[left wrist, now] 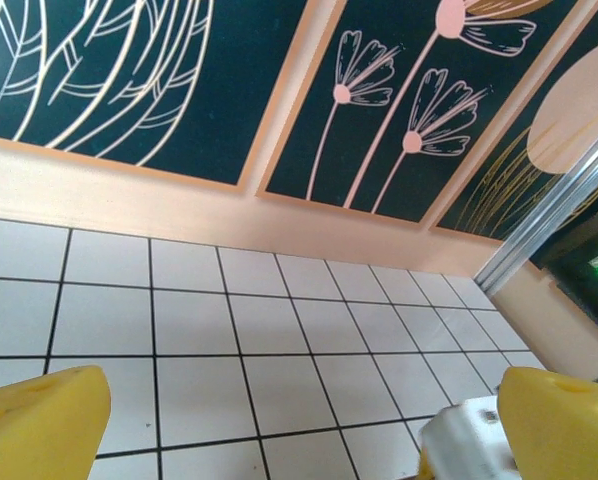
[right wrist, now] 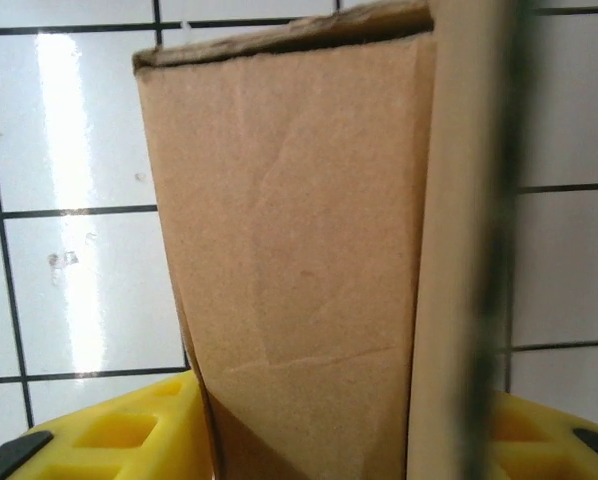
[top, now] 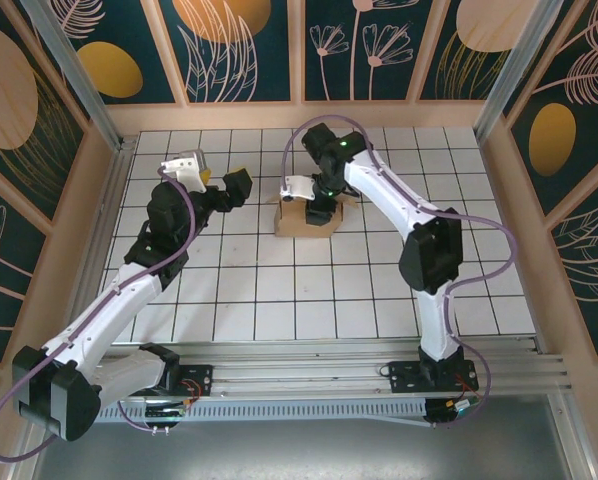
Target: Fold the paper box
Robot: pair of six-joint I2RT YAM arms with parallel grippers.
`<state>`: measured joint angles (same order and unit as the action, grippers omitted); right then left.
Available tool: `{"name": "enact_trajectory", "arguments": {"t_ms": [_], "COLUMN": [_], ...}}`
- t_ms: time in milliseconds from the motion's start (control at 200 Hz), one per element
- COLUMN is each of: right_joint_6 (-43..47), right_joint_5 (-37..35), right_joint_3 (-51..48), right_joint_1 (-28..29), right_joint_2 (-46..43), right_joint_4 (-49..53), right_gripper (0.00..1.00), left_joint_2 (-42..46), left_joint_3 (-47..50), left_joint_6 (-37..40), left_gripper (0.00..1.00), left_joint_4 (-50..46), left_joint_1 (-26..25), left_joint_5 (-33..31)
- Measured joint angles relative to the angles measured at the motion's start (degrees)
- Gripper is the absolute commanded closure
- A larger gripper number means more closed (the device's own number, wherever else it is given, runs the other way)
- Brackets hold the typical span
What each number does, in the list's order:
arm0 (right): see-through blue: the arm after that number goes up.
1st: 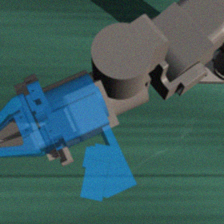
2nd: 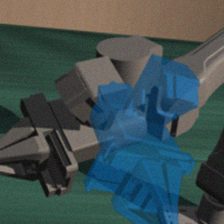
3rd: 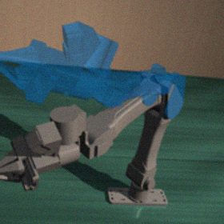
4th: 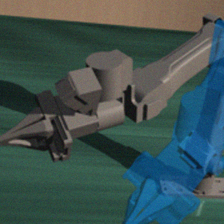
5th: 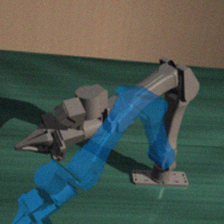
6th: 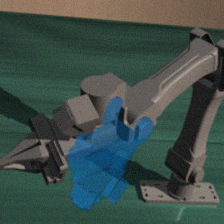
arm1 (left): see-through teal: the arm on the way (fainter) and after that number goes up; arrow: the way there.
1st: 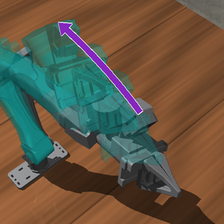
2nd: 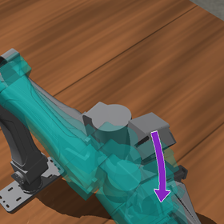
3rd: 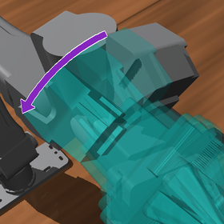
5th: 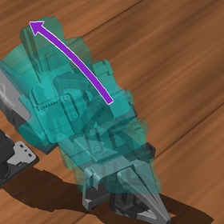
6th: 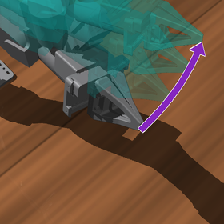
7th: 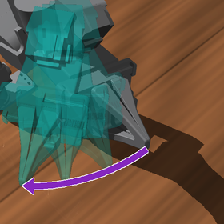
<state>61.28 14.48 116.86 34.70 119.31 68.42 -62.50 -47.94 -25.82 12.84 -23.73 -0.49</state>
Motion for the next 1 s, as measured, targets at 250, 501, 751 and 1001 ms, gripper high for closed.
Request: {"name": "enact_trajectory", "arguments": {"t_ms": [250, 501, 751, 1001], "right_joint_6": [0.22, 0.46, 1.05, 0.98], "right_joint_5": [0.02, 0.92, 2.67, 5.75], "right_joint_3": [2.14, 3.69, 6.51, 6.54], "right_joint_1": [0.17, 0.17, 0.17, -0.13], "right_joint_2": [2.03, 3.04, 3.04, 3.02], "right_joint_4": [0.92, 0.74, 0.44, 0.37], "right_gripper": [0.28, 0.18, 0.16, 0.14], "left_joint_2": [-0.2, -1.22, -2.47, -6.84], "left_joint_3": [2.1, 2.1, 2.32, 0.52], "left_joint_6": [-1.66, -2.75, -4.02, -2.99], "left_gripper": [0.01, 0.01, 0.01, 0.06], "left_joint_4": [0.63, 1.11, 1.53, -4.13], "left_joint_1": [0.0, 0.0, 0.0, -0.02], "left_joint_5": [1.11, 2.03, 3.1, 6.38]}}
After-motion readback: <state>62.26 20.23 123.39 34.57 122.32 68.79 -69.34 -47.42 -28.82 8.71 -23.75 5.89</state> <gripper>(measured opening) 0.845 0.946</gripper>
